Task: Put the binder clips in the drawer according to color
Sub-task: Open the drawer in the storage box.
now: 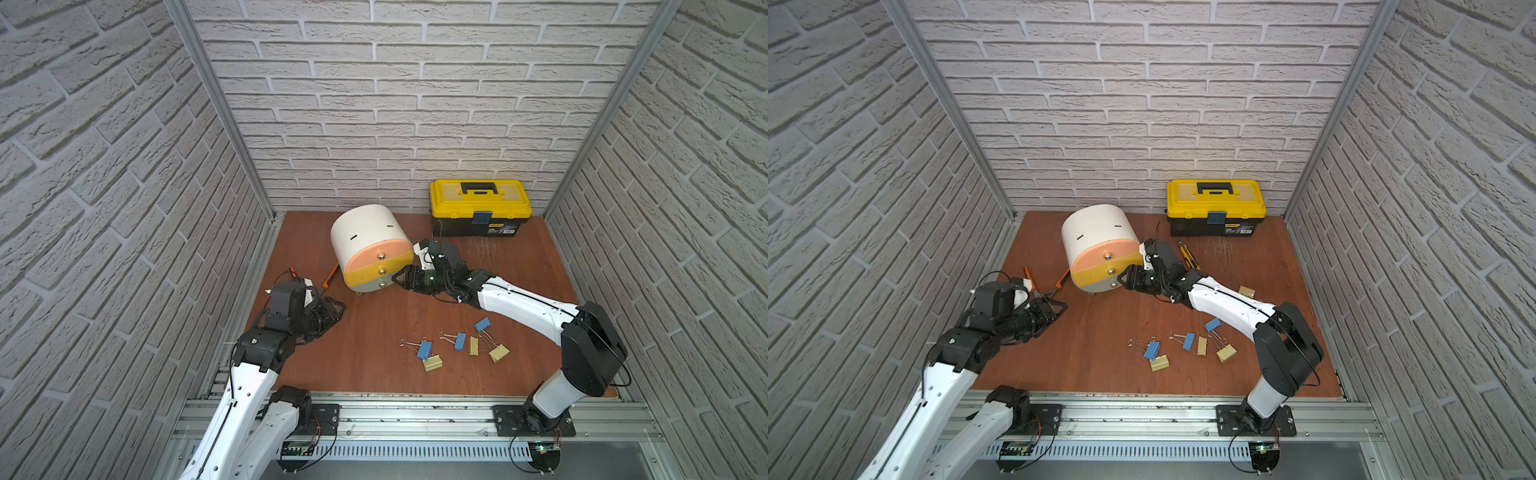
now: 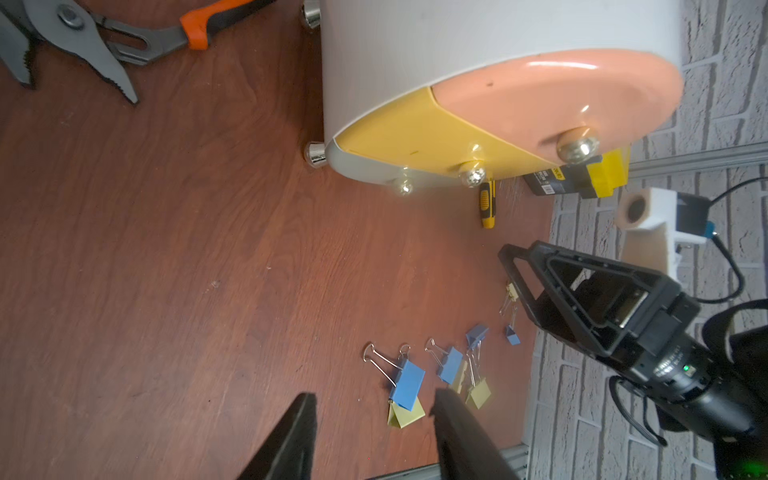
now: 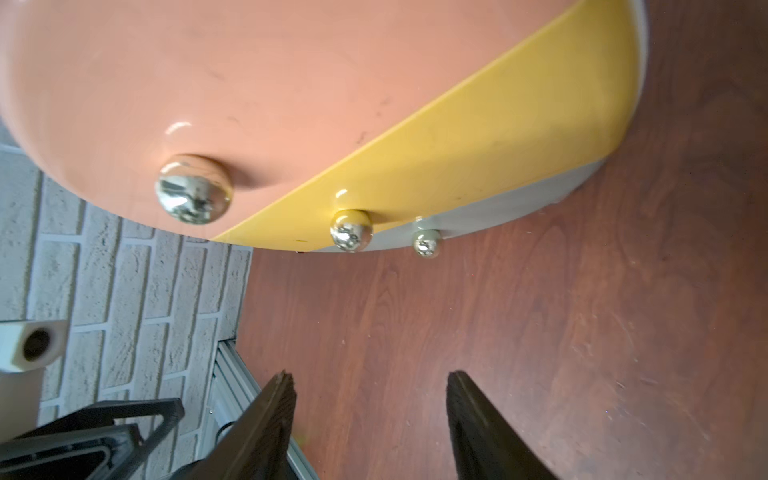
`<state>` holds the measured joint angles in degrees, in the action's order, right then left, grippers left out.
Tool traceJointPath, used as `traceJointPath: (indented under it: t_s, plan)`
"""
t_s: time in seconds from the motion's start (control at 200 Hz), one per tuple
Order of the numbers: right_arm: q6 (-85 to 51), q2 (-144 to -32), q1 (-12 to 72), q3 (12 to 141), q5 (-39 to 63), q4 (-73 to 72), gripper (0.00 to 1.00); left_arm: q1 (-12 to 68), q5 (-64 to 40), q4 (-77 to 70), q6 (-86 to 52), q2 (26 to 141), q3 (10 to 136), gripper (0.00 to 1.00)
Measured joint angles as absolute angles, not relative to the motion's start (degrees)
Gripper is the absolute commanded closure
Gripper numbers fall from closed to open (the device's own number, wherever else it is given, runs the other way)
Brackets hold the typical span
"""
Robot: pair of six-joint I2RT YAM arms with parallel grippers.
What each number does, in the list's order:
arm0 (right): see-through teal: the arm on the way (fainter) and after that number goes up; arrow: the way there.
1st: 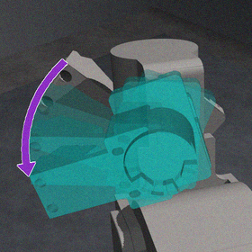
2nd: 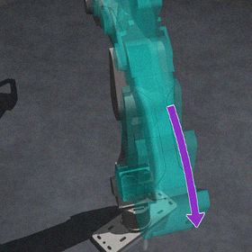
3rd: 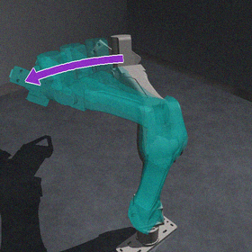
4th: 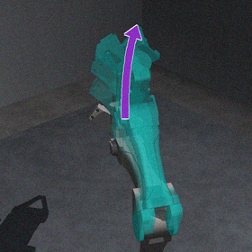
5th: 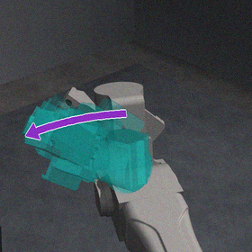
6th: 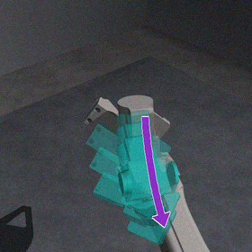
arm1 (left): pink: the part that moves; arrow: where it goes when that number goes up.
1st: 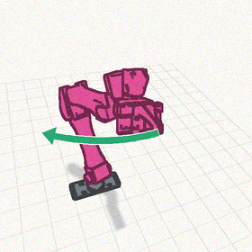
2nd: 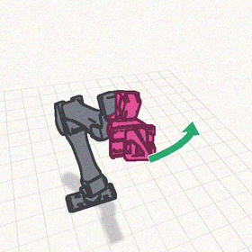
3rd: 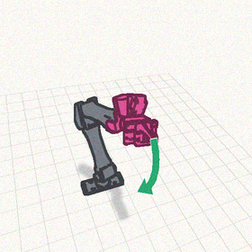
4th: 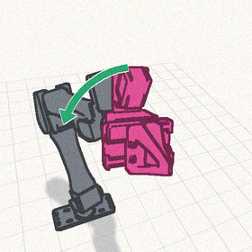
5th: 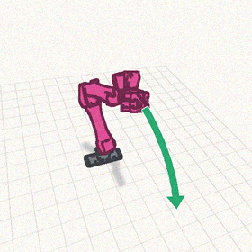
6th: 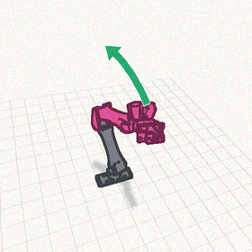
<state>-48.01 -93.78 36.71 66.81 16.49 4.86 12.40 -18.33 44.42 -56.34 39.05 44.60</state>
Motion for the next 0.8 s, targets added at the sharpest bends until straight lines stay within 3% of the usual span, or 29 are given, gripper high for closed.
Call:
traceJointPath:
  t_s: [0.265, 0.8]
  plan:
    - [-53.4, -97.8, 37.5, 66.4, 16.6, -5.4, 0.39, 10.9, -18.2, 48.7, -57.1, 34.0, 43.3, 0.49]
    - [-58.4, -102.9, 38.0, 66.2, 16.2, -13.1, 0.47, 10.5, -18.6, 51.9, -57.1, 34.4, 43.3, 0.49]
